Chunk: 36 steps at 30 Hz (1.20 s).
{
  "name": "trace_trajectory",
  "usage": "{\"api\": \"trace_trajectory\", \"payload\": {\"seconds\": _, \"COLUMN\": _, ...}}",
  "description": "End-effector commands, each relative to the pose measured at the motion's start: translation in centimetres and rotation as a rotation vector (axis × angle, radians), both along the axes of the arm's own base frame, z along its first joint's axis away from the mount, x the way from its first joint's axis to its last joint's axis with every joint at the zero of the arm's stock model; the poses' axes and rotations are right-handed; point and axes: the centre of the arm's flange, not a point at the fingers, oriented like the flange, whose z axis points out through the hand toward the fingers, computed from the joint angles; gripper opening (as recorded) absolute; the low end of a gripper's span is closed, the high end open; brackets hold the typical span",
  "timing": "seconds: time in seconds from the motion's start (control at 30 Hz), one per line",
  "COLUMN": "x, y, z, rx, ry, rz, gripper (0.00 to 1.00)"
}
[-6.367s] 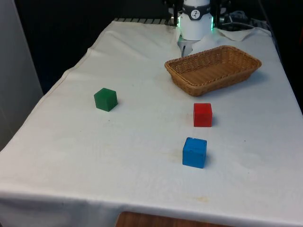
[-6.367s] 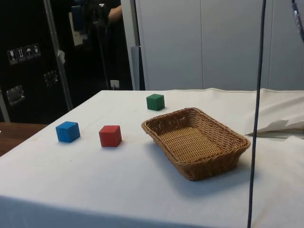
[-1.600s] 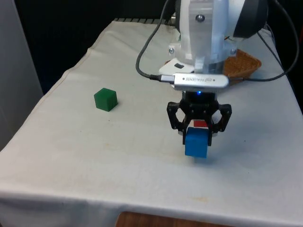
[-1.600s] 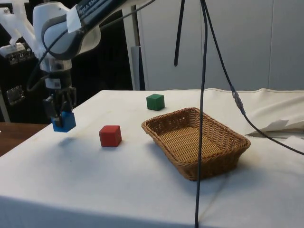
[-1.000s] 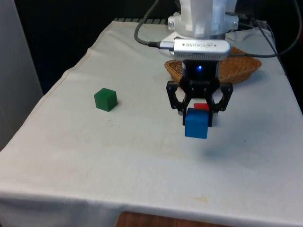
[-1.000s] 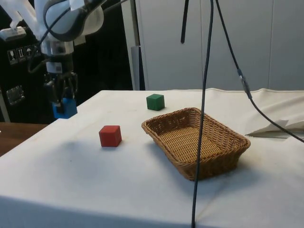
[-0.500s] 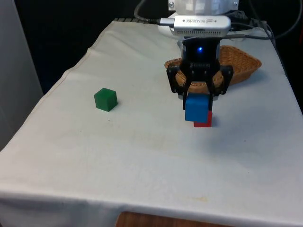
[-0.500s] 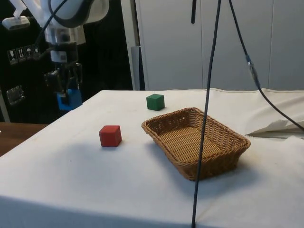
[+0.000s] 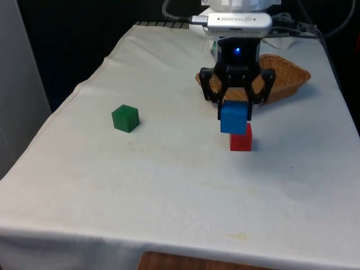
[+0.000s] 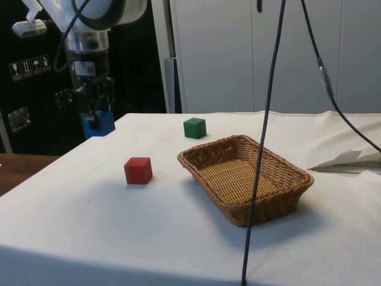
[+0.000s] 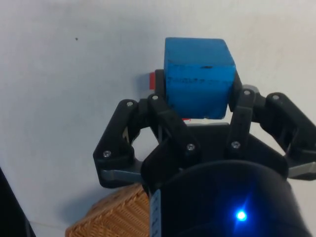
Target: Pick up the blue cube and place it into the basket.
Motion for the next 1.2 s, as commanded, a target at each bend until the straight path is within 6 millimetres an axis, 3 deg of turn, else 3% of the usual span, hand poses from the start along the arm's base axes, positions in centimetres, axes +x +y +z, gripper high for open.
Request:
{"api": "trace_trajectory", "payload": {"seconds": 0.0, "x": -0.8, "y": 0.1, "z": 0.2, "rx": 0.000, "ry": -0.009, "rz": 0.002, "gripper": 0.05}}
{"api": "trace_trajectory", "payload": {"seconds": 0.13, "x": -1.8, "y": 0.1, "z": 0.2, "rx": -0.001, "ry": 0.005, "rz": 0.000, "gripper": 0.05}}
{"api": "trace_trajectory", "payload": {"seconds": 0.17, "x": -1.2, "y": 0.0, "z": 0.0, "rx": 0.000, "ry": 0.017, "rz": 0.001, "gripper": 0.05}}
{"api": "trace_trajectory", "payload": {"seconds": 0.37, "x": -3.3, "y": 0.0, "z": 0.3, "rx": 0.000, "ry": 0.024, "rz": 0.001, "gripper": 0.05}}
{"api": "trace_trajectory", "payload": {"seconds": 0.4, "x": -2.5, "y": -0.1, "z": 0.1, "rx": 0.000, "ry": 0.034, "rz": 0.000, "gripper": 0.05}}
{"api": "trace_trajectory", "payload": {"seconds": 0.53, "x": -4.4, "y": 0.1, "z": 0.3, "rx": 0.001, "ry": 0.038, "rz": 0.002, "gripper": 0.05}}
{"api": "trace_trajectory", "payload": {"seconds": 0.67, "x": -5.3, "y": 0.1, "z": 0.5, "rx": 0.001, "ry": 0.048, "rz": 0.001, "gripper": 0.05}}
{"api": "trace_trajectory", "payload": {"seconds": 0.7, "x": -4.7, "y": 0.0, "z": 0.3, "rx": 0.002, "ry": 0.061, "rz": 0.003, "gripper": 0.05}}
{"api": "trace_trajectory", "payload": {"seconds": 0.77, "x": -6.1, "y": 0.1, "z": 0.5, "rx": 0.001, "ry": 0.058, "rz": 0.003, "gripper": 0.05}}
{"api": "trace_trajectory", "payload": {"seconds": 0.97, "x": -6.9, "y": 0.0, "z": 0.4, "rx": 0.001, "ry": 0.083, "rz": 0.004, "gripper": 0.05}}
{"api": "trace_trajectory", "payload": {"seconds": 1.17, "x": -8.9, "y": 0.1, "z": 0.1, "rx": 0.001, "ry": 0.085, "rz": 0.028, "gripper": 0.05}}
